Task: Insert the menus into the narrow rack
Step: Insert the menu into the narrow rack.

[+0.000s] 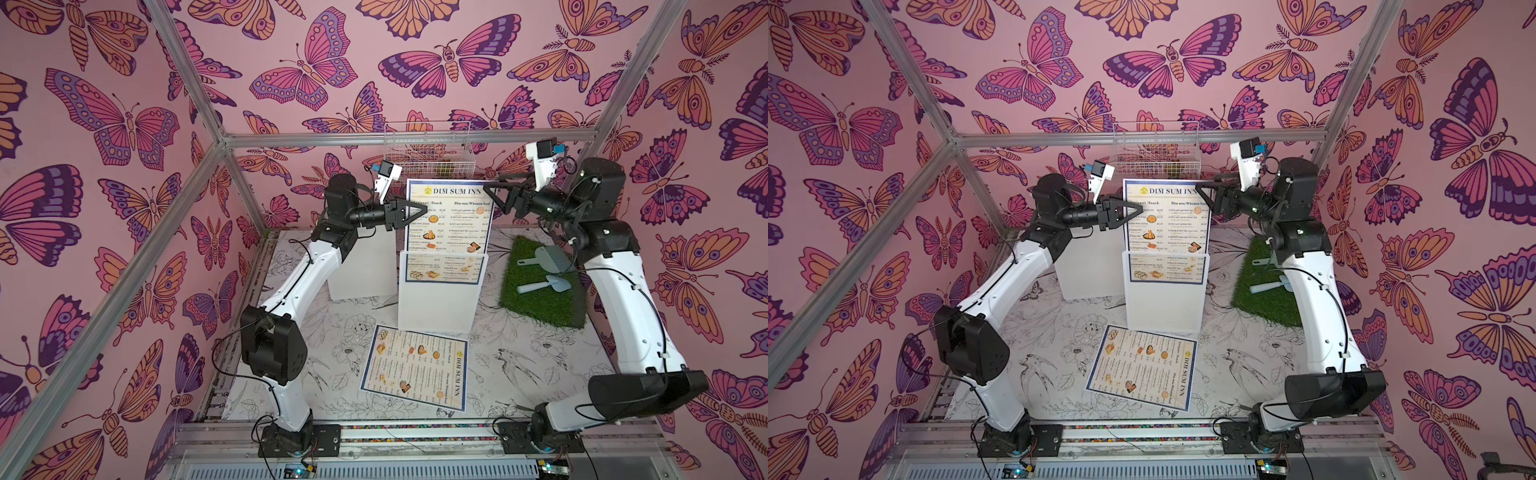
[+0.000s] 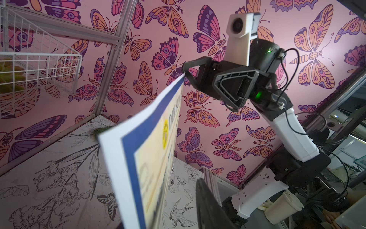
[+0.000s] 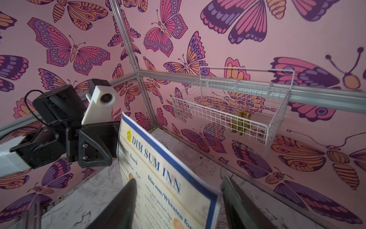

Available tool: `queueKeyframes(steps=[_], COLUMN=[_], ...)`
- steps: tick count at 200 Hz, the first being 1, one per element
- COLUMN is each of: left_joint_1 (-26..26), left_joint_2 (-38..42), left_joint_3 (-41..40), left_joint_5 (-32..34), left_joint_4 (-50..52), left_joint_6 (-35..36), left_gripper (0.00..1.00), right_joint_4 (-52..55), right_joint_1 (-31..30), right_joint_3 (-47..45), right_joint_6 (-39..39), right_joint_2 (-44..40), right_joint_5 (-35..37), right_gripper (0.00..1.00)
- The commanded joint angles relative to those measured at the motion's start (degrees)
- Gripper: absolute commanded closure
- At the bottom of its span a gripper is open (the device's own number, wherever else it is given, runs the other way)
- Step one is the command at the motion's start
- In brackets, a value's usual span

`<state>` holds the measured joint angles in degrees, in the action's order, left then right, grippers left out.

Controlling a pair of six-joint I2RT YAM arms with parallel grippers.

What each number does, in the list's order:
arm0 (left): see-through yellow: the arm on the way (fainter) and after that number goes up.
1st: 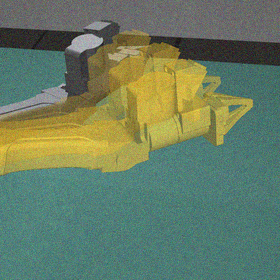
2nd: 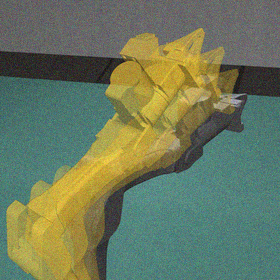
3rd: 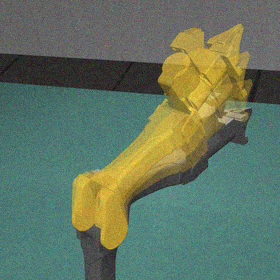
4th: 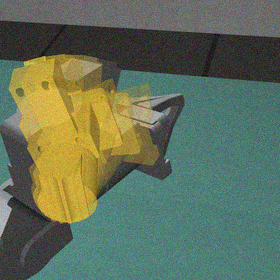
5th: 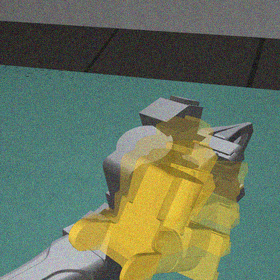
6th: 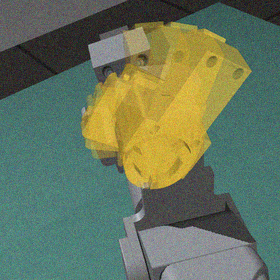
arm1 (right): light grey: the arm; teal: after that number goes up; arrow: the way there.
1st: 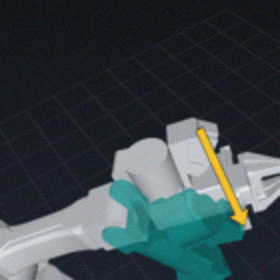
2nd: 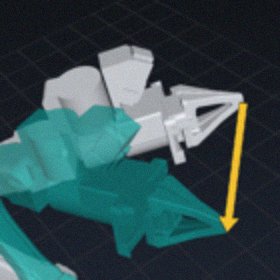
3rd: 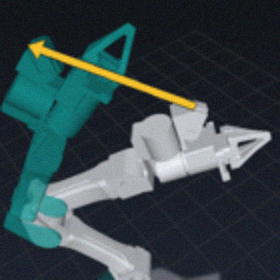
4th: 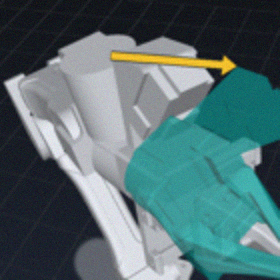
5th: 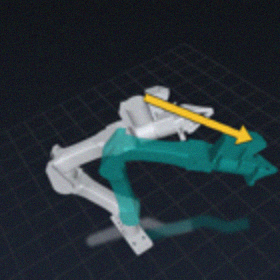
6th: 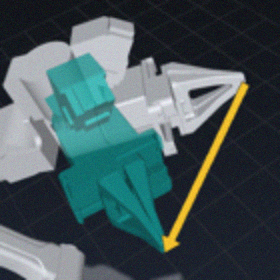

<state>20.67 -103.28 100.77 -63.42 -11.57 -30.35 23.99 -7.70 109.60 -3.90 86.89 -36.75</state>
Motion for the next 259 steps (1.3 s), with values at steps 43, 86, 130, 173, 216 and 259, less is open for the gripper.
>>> queueKeyframes(steps=[43,86,130,173,216,259], left_joint_1=[-0.27,-0.1,0.42,0.78,0.78,0.71], left_joint_2=[3.17,0.52,0.11,0.74,0.94,0.71], left_joint_3=[-1.03,4.57,6.19,5.28,4.21,4.57], left_joint_5=[1.44,0.05,-0.91,-1.36,-0.47,-0.22], left_joint_4=[-2.67,-2.64,-2.67,-2.67,-2.67,-2.66], left_joint_6=[0.38,-0.83,-1.03,-0.85,-0.53,-0.53], left_gripper=[0.6,0.59,0.59,0.6,0.6,0.6], right_joint_4=[22.01,23.41,25.38,26.56,11.54,-9.87], right_joint_1=[-9.9,-11.0,-12.98,-11.33,3.92,11.9], right_joint_3=[20.28,28.4,34.93,36.17,16.52,-5.72], right_joint_6=[9.4,7.61,4.54,5.35,-3.75,-12.93], right_joint_2=[9.65,12.9,16.59,16.88,6.33,-2.19], right_joint_5=[18.96,20.28,23.22,25.43,-4.46,-21.96], right_gripper=[0.33,0.33,0.34,0.29,0.04,0.01])
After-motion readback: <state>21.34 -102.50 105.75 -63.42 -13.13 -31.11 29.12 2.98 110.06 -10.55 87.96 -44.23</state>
